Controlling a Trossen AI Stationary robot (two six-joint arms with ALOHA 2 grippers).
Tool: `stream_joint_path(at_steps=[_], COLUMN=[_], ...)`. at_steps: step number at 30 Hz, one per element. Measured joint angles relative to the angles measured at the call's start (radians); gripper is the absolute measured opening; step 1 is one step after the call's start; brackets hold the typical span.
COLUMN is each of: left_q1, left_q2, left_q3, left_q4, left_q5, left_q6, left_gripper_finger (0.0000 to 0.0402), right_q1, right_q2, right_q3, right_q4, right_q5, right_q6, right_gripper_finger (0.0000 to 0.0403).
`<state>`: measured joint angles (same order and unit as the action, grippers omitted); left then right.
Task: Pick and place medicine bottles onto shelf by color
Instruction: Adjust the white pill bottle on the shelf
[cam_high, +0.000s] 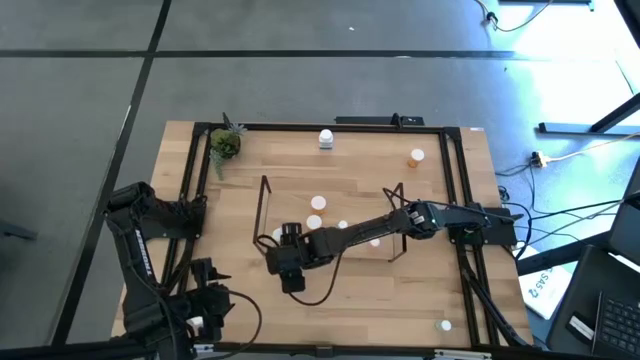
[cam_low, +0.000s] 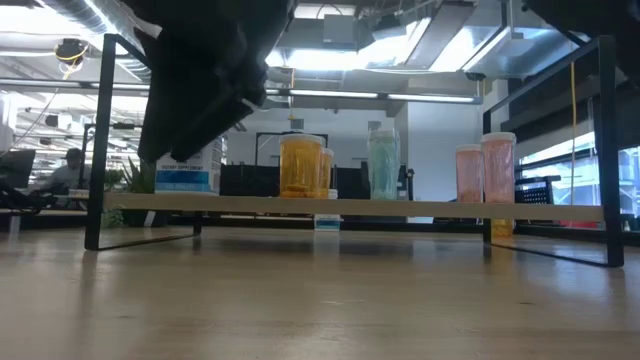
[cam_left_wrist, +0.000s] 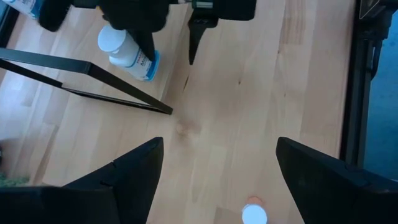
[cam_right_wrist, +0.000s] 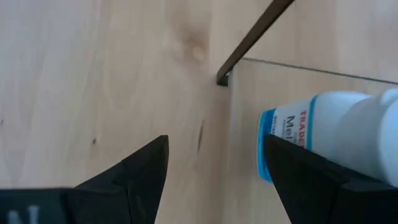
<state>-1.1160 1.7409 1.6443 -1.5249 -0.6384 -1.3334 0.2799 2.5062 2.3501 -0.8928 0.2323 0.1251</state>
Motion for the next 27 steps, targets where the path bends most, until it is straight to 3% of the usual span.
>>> stream_joint_path(at_steps=[12, 20, 27], left_q1=[0.0, 0.0, 0.0], left_q2=[0.0, 0.0, 0.0], left_q3=[0.0, 0.0, 0.0], left_q4=[0.0, 0.0, 0.0], left_q5=[-0.001, -0.004, -0.007], left_q6=[0.0, 0.001, 0.001], left_gripper_finger=[0.0306, 0.0306, 0.0306], right_q1=[-0.033, -0.05, -0.048], right_q2=[0.03, 0.033, 0.033], right_q3=[0.0, 0.0, 0.0], right_q4=[0.023, 0.03, 0.04], right_q5=[0.01, 0.088, -0.012], right_q6=[0.001, 0.028, 0.013], right_gripper_finger=[0.0264, 0.0264, 0.0264])
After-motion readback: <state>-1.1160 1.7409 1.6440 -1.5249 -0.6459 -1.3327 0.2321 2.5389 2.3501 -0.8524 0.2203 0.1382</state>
